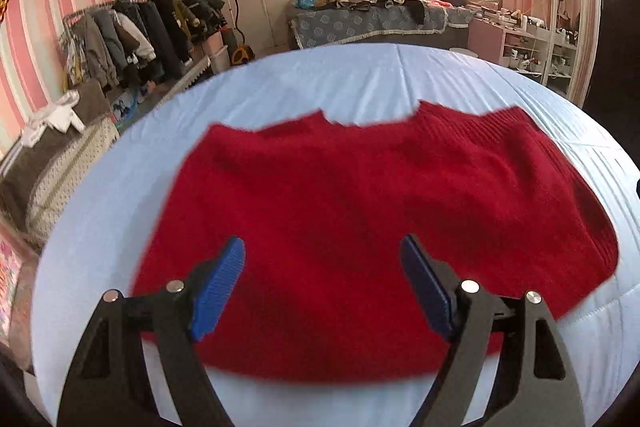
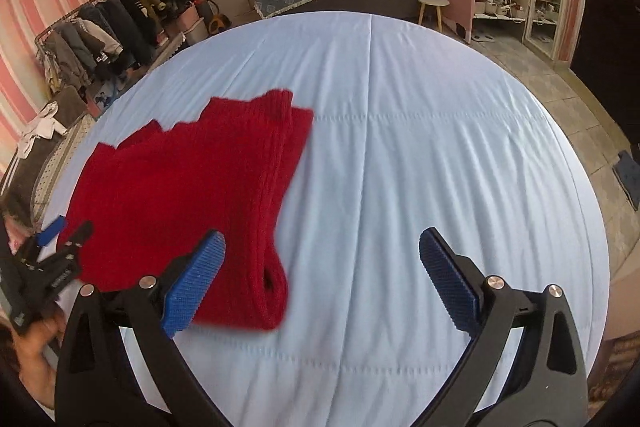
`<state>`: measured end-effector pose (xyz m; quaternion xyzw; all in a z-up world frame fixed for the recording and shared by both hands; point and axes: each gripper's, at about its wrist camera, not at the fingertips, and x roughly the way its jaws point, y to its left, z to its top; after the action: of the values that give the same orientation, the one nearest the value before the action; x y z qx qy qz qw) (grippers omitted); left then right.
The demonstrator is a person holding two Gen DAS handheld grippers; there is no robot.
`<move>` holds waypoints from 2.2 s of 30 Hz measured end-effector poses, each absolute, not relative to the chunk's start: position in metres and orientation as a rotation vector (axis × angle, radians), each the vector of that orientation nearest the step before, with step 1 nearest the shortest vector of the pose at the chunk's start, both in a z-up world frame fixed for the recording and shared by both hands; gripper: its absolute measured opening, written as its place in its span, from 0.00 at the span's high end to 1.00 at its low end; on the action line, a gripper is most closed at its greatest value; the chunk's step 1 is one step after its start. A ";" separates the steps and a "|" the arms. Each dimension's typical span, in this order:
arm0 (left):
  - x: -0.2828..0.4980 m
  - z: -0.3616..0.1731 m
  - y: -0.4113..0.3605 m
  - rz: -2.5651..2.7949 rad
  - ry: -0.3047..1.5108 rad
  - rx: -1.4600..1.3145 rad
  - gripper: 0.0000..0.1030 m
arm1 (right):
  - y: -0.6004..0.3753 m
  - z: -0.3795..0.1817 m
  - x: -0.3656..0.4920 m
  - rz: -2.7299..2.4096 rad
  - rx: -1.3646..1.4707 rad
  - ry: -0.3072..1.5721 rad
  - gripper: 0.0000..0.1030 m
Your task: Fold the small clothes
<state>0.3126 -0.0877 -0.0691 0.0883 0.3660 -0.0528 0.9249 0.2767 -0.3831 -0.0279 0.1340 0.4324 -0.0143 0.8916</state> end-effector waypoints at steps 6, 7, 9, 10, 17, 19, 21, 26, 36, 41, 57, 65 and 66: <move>0.286 -0.073 -0.095 -0.088 0.708 0.123 0.21 | -0.374 -0.034 0.258 -0.003 0.307 0.901 0.06; 0.285 -0.075 -0.095 -0.090 0.719 0.115 0.21 | -0.371 -0.037 0.258 0.010 0.315 0.908 0.06; 0.285 -0.075 -0.095 -0.086 0.733 0.107 0.21 | -0.365 -0.042 0.259 0.016 0.313 0.921 0.06; 0.285 -0.076 -0.096 -0.083 0.736 0.111 0.21 | -0.364 -0.044 0.260 0.018 0.316 0.925 0.07; 0.292 -0.087 -0.108 -0.068 0.758 0.156 0.21 | -0.363 -0.068 0.270 0.051 0.411 0.981 0.12; 0.299 -0.096 -0.108 -0.054 0.786 0.168 0.21 | -0.363 -0.073 0.272 0.063 0.438 0.995 0.14; 0.303 -0.104 -0.106 -0.042 0.805 0.176 0.21 | -0.359 -0.076 0.275 0.078 0.446 1.004 0.14; 0.306 -0.122 -0.104 -0.029 0.827 0.202 0.18 | -0.359 -0.087 0.284 0.108 0.498 1.030 0.14; 0.307 -0.121 -0.100 -0.021 0.812 0.191 0.13 | -0.353 -0.098 0.296 0.199 0.581 1.071 0.51; 0.306 -0.118 -0.101 -0.034 0.809 0.172 0.13 | -0.350 -0.096 0.297 0.197 0.535 1.071 0.76; 0.303 -0.097 -0.083 -0.056 0.784 0.124 0.13 | -0.338 -0.052 0.287 0.204 0.454 0.902 0.82; 0.312 -0.069 -0.021 0.014 0.769 0.065 0.13 | -0.297 -0.002 0.304 0.275 0.442 0.774 0.82; 0.312 -0.065 -0.011 0.026 0.762 0.060 0.13 | -0.288 0.003 0.309 0.286 0.436 0.761 0.82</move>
<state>0.3125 -0.0109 -0.0653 0.0291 0.3718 0.0125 0.9278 0.3086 -0.2884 0.0027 0.2103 0.3674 0.1378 0.8954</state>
